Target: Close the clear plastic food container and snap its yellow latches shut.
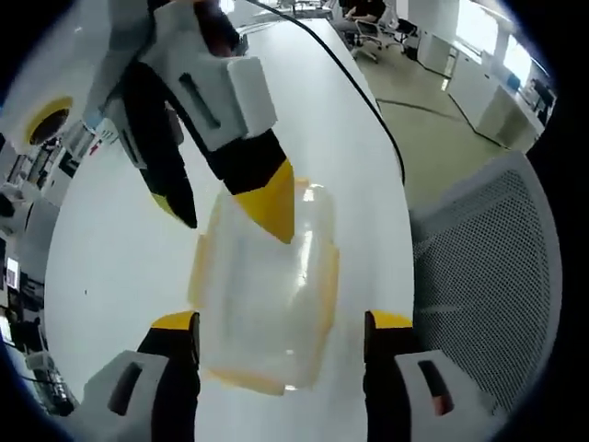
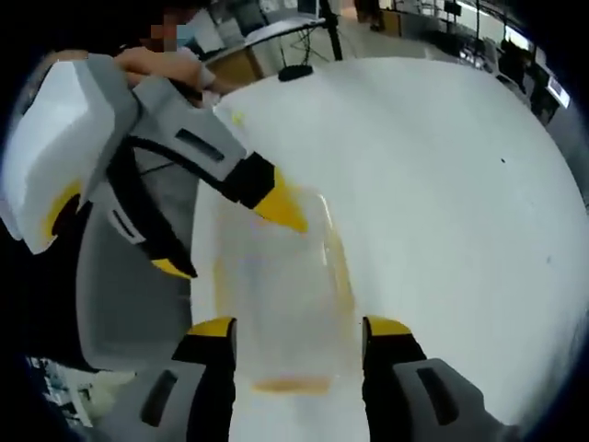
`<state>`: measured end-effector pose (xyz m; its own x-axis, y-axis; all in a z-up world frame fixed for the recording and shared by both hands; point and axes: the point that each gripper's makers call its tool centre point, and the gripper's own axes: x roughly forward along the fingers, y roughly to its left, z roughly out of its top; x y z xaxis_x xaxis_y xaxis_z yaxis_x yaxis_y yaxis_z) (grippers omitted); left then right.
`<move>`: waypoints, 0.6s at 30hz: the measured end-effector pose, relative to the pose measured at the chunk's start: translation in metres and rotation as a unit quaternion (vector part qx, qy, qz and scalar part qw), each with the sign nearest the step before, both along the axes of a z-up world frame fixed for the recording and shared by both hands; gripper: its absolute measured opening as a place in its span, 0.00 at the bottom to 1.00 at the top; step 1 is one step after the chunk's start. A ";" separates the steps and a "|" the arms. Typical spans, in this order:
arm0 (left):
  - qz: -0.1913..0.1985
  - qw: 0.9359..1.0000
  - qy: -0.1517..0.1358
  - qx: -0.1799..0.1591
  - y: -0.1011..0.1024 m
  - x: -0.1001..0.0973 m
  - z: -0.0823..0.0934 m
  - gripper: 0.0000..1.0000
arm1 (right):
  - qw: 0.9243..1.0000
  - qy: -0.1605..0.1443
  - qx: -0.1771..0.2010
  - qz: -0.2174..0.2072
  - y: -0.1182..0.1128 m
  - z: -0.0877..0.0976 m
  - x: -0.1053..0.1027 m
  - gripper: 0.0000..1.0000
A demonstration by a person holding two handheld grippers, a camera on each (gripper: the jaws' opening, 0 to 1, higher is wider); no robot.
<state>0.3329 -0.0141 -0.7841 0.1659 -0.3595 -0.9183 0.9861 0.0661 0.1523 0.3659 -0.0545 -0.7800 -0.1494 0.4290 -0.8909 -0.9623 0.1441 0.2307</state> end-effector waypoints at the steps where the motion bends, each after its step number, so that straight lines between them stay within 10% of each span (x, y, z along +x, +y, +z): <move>1: 0.002 1.000 0.002 -0.001 0.001 0.001 0.000 0.74 | 1.000 -0.003 -0.003 0.005 -0.001 -0.001 -0.001 0.58; 18: -0.034 0.997 0.026 0.056 0.020 0.007 -0.027 0.99 | 0.995 -0.081 -0.013 0.062 -0.008 -0.022 -0.016 0.82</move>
